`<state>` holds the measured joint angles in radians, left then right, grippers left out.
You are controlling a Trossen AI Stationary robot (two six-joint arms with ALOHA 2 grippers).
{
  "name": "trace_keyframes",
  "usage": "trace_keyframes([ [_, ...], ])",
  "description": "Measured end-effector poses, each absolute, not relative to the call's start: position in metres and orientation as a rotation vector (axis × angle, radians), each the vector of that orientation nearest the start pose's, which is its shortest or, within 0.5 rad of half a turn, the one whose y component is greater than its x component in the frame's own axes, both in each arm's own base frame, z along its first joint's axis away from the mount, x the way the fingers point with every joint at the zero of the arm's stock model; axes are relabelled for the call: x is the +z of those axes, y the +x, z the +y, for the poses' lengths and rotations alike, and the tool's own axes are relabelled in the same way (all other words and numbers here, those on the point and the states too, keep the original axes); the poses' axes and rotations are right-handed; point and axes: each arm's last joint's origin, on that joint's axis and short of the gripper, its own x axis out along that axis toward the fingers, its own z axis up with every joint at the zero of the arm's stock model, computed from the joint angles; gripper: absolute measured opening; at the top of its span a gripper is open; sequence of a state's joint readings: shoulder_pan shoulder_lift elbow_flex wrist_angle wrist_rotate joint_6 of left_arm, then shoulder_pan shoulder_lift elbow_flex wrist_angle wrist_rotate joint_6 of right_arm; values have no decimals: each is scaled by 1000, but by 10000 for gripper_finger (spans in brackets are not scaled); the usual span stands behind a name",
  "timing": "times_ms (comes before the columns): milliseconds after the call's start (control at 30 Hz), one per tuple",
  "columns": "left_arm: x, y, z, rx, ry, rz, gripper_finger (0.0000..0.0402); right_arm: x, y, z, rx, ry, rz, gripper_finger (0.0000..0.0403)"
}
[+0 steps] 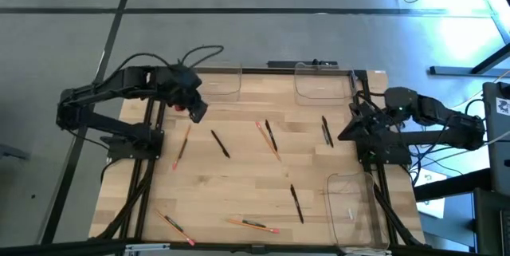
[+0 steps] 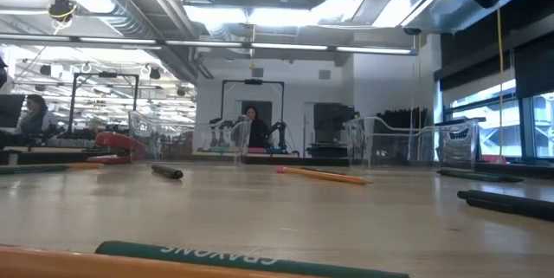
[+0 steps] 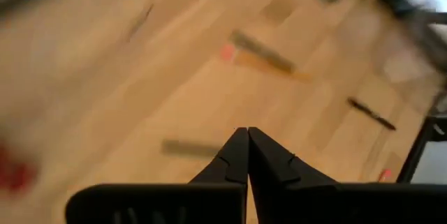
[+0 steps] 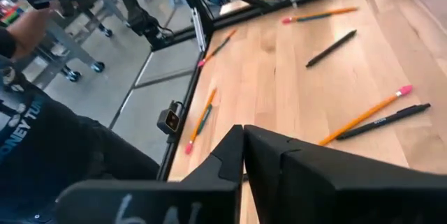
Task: Sort crayons/erasers/pens/pencils in bins
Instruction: Put the top left yellow pencil into the top left transparent bin
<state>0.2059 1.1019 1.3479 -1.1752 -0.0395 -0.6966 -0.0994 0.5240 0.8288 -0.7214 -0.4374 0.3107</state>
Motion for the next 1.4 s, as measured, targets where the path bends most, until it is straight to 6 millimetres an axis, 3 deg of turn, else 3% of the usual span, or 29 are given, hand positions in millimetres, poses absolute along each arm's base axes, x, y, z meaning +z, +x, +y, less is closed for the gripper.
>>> trace_keyframes([
  [200,374,172,33,690,-959,841,0,342,107,2,278,382,481,16],
  [600,373,176,33,698,-995,830,0,346,109,2,295,320,466,16],
  [933,350,205,6,640,-1064,1089,0,346,109,2,294,321,467,16],
  [1133,340,216,-9,571,-1001,1196,3,346,109,2,295,319,465,16],
  [1400,329,221,-21,584,-1086,1362,49,347,109,2,295,319,463,16],
])
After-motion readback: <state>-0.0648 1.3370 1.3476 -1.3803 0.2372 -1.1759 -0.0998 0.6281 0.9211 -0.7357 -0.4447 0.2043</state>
